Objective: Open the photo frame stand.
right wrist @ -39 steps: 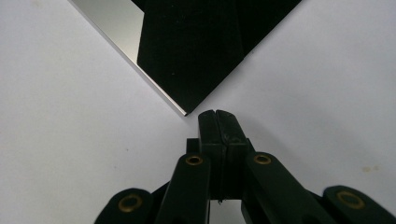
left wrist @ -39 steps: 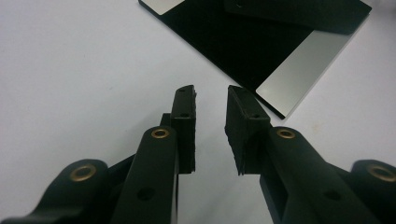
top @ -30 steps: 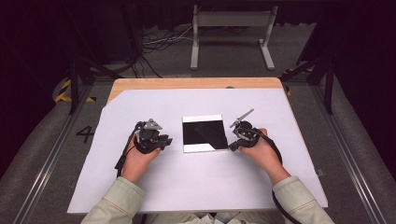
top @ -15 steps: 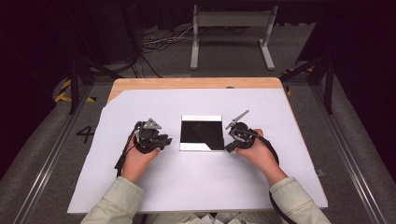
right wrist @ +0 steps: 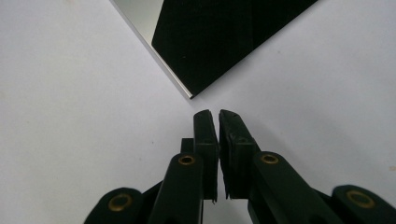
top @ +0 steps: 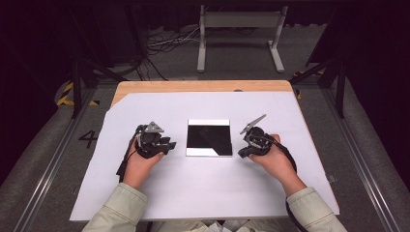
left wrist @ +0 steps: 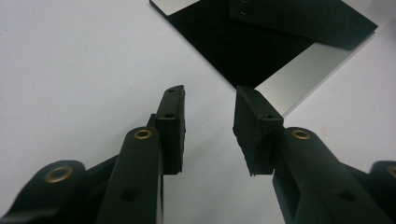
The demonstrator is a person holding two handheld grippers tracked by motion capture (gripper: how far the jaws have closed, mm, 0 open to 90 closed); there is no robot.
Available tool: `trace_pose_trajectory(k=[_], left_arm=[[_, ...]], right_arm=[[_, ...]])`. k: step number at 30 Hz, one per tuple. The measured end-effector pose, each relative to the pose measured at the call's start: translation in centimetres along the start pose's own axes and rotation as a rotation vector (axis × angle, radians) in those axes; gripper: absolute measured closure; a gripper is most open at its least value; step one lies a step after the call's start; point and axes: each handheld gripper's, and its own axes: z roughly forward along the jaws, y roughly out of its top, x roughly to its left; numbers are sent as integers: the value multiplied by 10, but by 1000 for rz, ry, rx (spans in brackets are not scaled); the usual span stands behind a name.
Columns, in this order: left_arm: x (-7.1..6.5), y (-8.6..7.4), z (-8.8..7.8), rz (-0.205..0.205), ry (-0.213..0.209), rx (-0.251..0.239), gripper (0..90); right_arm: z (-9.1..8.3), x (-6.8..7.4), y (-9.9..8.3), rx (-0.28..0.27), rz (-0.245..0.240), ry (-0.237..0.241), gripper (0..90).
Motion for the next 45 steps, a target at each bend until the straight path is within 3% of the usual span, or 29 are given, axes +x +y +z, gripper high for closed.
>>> trace_pose_trajectory(k=[9, 17, 27, 34, 45], left_arm=[[5, 4, -11, -14, -8, -6, 624], [6, 3, -12, -19, -9, -1, 600], [8, 0, -13, -25, -2, 8, 594], [9, 0, -12, -20, -1, 10, 591], [8, 0, -9, -25, -3, 14, 582]], right_arm=[[6, 4, 8, 76, -39, -6, 851], [13, 8, 14, 96, -53, -4, 852], [23, 14, 25, 149, -99, -36, 856], [23, 14, 25, 140, -93, -34, 864], [13, 12, 20, 69, -76, -13, 882]])
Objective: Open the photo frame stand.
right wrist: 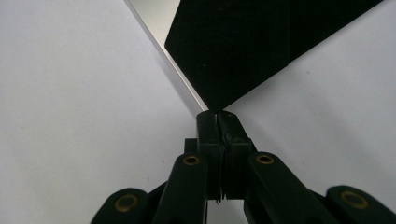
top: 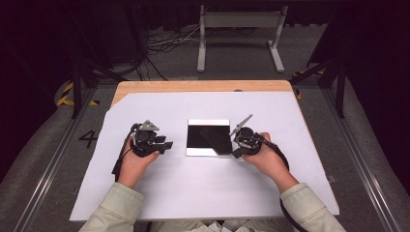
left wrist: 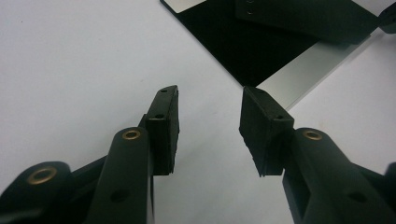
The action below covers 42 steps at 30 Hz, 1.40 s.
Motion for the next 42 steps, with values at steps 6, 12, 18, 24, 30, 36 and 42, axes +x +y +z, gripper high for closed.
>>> trace_pose_trajectory(k=[6, 12, 18, 24, 30, 36, 42], left_arm=[[-1, 0, 1, 9, 6, 0, 574], [-3, 0, 3, 30, 11, -4, 557], [-3, 0, 4, 44, 7, -12, 552], [-3, 0, 3, 71, 0, -49, 551], [0, 0, 2, 91, 6, -65, 537], [3, -2, -1, 96, 11, -62, 535], [4, -4, -1, 91, 7, -47, 531]], right_arm=[[-4, 2, -4, -50, 8, -5, 882], [-11, 0, -9, -138, 27, 5, 897], [-20, 2, -10, -207, 25, -8, 899], [-26, 3, -9, -259, 19, -12, 899], [-33, 4, -7, -337, 36, -9, 899], [-37, 3, -4, -397, 44, -9, 898], [-40, 4, -1, -438, 54, -23, 899]])
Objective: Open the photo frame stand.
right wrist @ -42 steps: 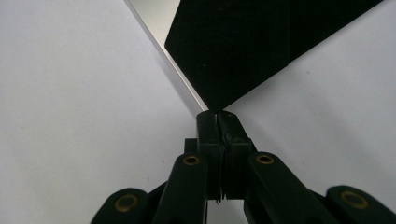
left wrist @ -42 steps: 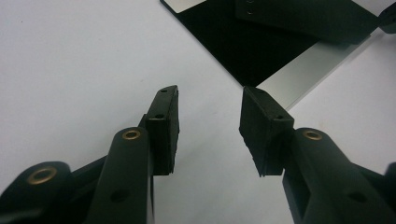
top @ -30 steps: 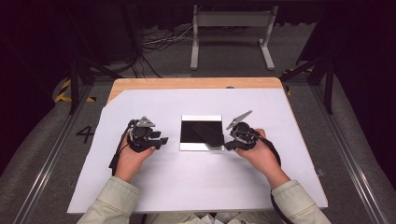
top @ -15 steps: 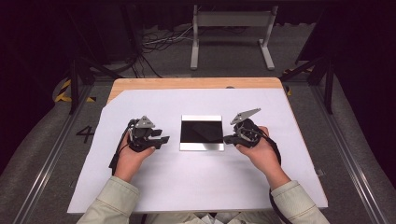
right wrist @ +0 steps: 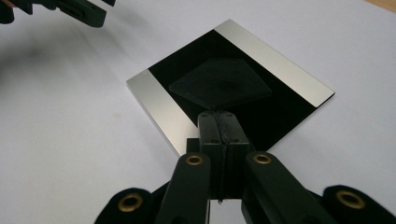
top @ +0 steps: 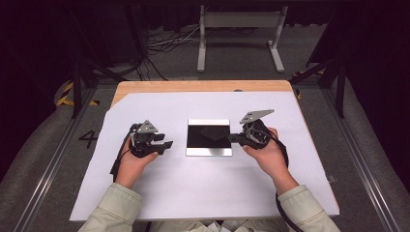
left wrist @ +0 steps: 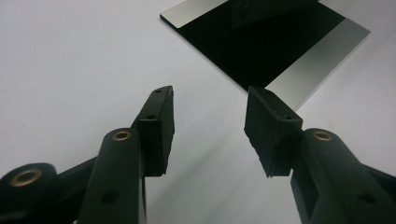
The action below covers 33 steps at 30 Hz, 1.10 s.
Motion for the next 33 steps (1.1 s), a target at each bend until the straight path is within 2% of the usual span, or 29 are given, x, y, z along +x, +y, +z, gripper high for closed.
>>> trace_pose_trajectory(k=[8, 11, 16, 29, 33], left_arm=[[-2, 0, 4, 11, -11, 13, 526], [-2, 0, 5, 16, -17, 21, 524], [-2, 0, 5, 16, -21, 18, 524], [-2, 1, 8, 6, -31, 13, 520], [-1, 1, 8, 3, -33, 14, 518]], right_arm=[[0, -2, -1, -26, 14, -12, 899], [-1, -4, -3, -42, 29, -7, 899], [-1, -3, -1, -53, 24, 1, 899], [-1, -3, -5, -32, 21, 4, 898], [-6, -4, -4, -43, 28, 4, 896]])
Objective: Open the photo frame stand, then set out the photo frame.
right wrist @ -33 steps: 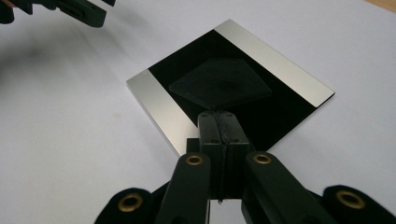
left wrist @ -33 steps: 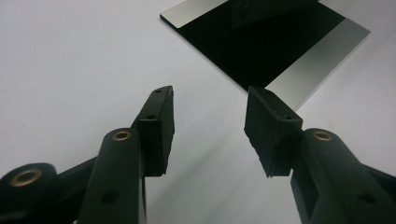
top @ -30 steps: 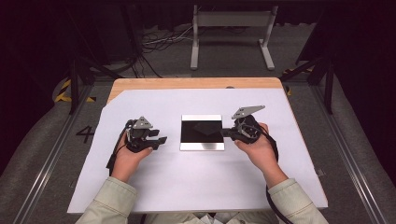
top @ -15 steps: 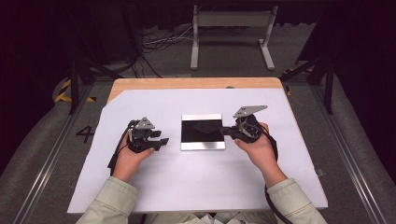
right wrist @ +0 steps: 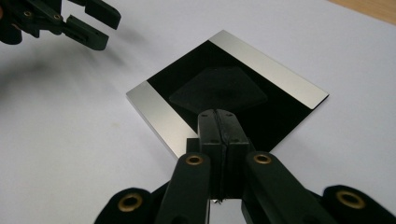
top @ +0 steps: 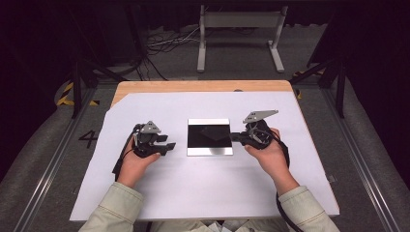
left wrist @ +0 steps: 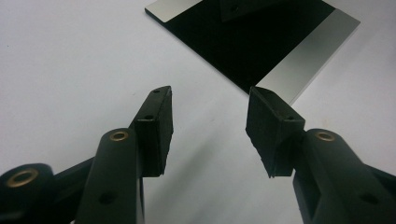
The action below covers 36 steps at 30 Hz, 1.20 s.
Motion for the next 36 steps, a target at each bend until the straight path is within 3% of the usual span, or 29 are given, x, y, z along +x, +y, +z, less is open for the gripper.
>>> trace_pose_trajectory(k=[7, 13, 17, 22, 29, 36], left_arm=[[0, 0, -1, -4, -1, -1, 515], [2, -1, -4, -11, 2, -4, 511], [2, -2, -4, -15, -1, -4, 510], [2, -1, -3, -15, -2, -8, 508], [3, -1, -4, -16, 0, -12, 506], [3, -2, -4, -30, -7, -4, 498]], right_arm=[[-10, 0, 7, -8, 1, 18, 825], [-14, -4, 13, -16, 73, 36, 727], [-16, -6, 17, -13, 96, 38, 701], [-17, -11, 23, 3, 117, 30, 649], [-12, -23, 30, 37, 183, 46, 580], [-8, -32, 37, 62, 201, 33, 555]])
